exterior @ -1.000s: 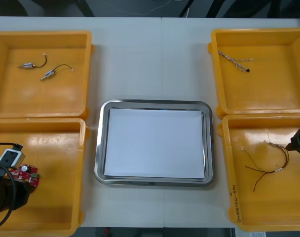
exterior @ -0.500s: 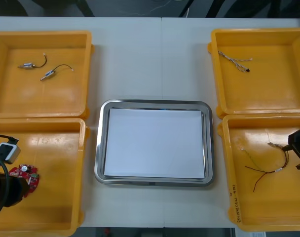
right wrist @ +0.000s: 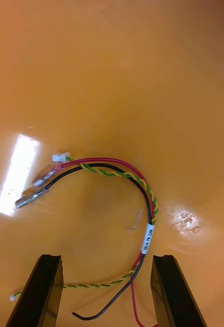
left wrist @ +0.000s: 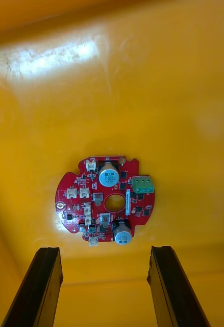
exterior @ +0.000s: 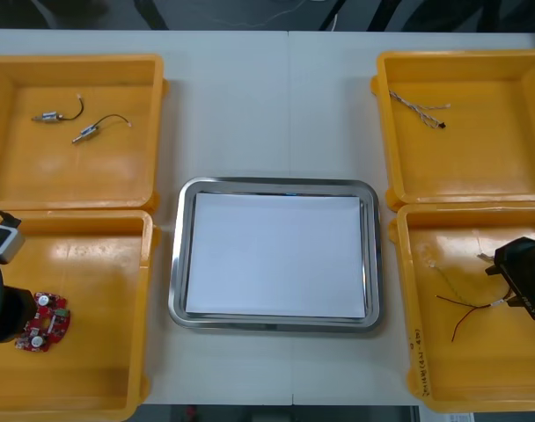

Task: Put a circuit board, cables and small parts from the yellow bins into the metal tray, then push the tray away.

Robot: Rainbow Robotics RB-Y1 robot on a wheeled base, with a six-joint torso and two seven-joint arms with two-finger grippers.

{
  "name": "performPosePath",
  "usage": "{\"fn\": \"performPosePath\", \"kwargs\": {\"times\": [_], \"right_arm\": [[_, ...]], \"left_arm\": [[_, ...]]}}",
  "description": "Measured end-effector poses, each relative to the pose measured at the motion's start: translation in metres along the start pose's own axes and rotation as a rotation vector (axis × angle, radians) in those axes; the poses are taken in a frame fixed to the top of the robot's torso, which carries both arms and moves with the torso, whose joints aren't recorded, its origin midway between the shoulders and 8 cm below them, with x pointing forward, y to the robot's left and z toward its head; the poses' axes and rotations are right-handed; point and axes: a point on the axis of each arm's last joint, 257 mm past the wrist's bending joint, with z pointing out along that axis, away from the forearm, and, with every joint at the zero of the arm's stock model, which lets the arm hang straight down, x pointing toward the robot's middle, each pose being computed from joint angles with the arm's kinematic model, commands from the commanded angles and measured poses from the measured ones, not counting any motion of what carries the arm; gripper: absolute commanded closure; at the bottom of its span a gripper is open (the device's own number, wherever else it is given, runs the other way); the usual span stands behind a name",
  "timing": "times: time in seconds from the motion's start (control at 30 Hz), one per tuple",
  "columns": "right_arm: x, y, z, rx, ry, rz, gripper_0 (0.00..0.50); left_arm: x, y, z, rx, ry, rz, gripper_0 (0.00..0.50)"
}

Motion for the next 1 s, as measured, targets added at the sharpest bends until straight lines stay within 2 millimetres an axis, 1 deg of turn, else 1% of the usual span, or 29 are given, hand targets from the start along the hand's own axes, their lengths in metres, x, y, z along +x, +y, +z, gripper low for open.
{"fn": "performPosePath", "kwargs": {"times": [0.13, 0.3, 0.47, 0.63, 0.77, 0.87, 1.0], "right_arm": [[-0.001, -0.008, 0.005, 0.001, -0.006, 0.010, 0.000], [-0.001, -0.014, 0.011, -0.009, -0.016, 0.015, 0.000], [0.003, -0.015, 0.016, -0.018, -0.020, 0.006, 0.000], [0.007, -0.017, 0.020, -0.016, -0.016, -0.001, 0.000], [0.008, -0.016, 0.024, -0.029, -0.022, -0.006, 0.000], [0.009, -0.017, 0.027, -0.036, -0.029, -0.008, 0.000], [0.009, -0.020, 0.029, -0.038, -0.034, -0.008, 0.000]], "left_arm": [[-0.011, -0.005, -0.012, 0.032, 0.000, -0.058, 0.000], [-0.028, -0.003, -0.025, 0.039, -0.010, -0.176, 0.000], [-0.039, -0.003, -0.031, 0.035, -0.022, -0.180, 0.000], [-0.039, -0.003, -0.032, 0.035, -0.018, -0.183, 0.000], [-0.038, -0.003, -0.032, 0.035, -0.014, -0.231, 0.000], [-0.038, -0.005, -0.031, 0.041, -0.014, -0.321, 0.000], [-0.039, -0.008, -0.027, 0.050, -0.022, -0.511, 0.000]]}}
